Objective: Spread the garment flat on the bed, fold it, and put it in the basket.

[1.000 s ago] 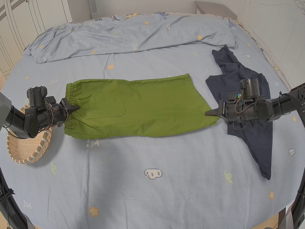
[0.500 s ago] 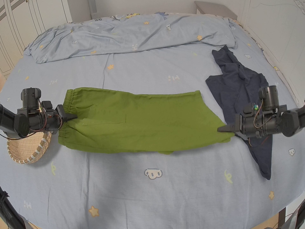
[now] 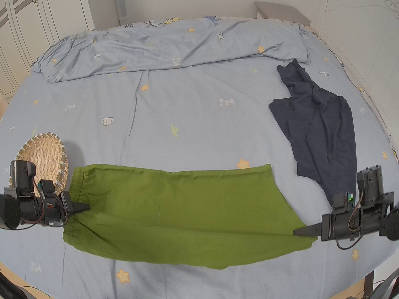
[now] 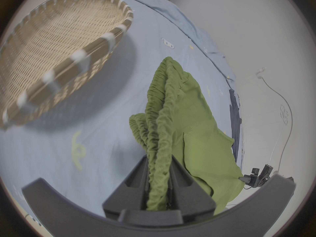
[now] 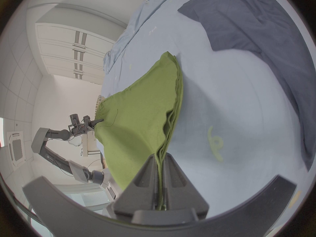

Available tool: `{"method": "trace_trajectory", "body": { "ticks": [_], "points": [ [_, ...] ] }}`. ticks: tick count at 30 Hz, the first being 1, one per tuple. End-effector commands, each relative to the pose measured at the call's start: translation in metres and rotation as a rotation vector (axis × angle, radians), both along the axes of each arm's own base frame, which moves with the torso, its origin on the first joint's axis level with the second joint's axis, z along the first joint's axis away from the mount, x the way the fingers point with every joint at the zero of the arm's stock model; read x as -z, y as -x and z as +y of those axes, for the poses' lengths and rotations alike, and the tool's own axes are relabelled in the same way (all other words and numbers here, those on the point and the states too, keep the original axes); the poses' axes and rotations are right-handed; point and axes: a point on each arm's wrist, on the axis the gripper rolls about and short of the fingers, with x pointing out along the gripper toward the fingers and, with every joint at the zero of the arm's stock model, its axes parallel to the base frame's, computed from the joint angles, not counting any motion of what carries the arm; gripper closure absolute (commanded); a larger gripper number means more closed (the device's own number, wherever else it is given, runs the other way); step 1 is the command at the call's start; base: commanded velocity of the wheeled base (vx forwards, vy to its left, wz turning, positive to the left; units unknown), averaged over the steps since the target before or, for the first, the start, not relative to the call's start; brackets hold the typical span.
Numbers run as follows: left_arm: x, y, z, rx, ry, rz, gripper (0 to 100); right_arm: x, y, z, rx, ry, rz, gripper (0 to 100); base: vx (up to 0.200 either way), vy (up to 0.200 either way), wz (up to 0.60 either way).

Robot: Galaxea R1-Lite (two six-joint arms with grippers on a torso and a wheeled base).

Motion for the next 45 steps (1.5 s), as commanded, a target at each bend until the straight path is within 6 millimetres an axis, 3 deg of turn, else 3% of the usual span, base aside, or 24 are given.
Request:
{"method": "trace_trajectory", "body": {
  "ticks": [1,14,15,22,24,30,32,33,35,36,39,45],
  "points": [
    [0.004,0.043,-0.008,0.005,-0.018,-0.038,100,0.016,0.036,0.0,-0.046,-0.003,0.009,100,0.0,0.0,0.0],
    [0.015,0.053,-0.012,0.015,-0.018,-0.042,100,0.031,0.036,0.003,-0.076,0.022,0.071,100,0.0,0.0,0.0],
    [0.015,0.053,-0.012,0.014,-0.019,-0.042,100,0.031,0.036,0.004,-0.076,0.021,0.07,0,0.0,0.0,0.0],
    [0.019,0.059,-0.011,0.035,-0.061,-0.044,100,0.028,0.034,0.002,-0.063,0.011,0.029,0,0.0,0.0,0.0],
    [0.021,0.064,-0.01,0.081,-0.147,-0.073,100,0.016,0.024,0.002,-0.011,0.014,-0.075,0,0.0,0.0,0.0],
    [-0.018,0.061,-0.005,0.085,-0.258,-0.228,100,-0.04,-0.001,0.001,0.085,0.005,-0.289,0,0.0,0.0,0.0],
    [-0.02,0.06,-0.006,0.092,-0.261,-0.232,100,-0.043,-0.002,0.001,0.086,0.005,-0.292,0,0.0,0.0,0.0],
    [-0.045,0.055,-0.014,0.151,-0.292,-0.225,100,-0.064,-0.004,0.001,0.088,0.021,-0.305,0,0.0,0.0,0.0],
    [-0.053,0.055,-0.015,0.151,-0.3,-0.216,100,-0.067,-0.004,0.001,0.086,0.024,-0.307,0,0.0,0.0,0.0],
    [-0.067,0.059,-0.017,0.151,-0.309,-0.174,100,-0.068,-0.003,0.001,0.082,0.037,-0.313,0,0.0,0.0,0.0],
    [-0.067,0.062,-0.013,0.156,-0.338,-0.157,100,-0.064,-0.001,0.001,0.084,0.048,-0.302,0,0.0,0.0,0.0],
    [-0.067,0.069,0.022,0.064,-0.486,-0.173,100,-0.061,-0.001,0.002,0.089,0.059,-0.293,0,0.0,0.0,0.0]
  ]
}}
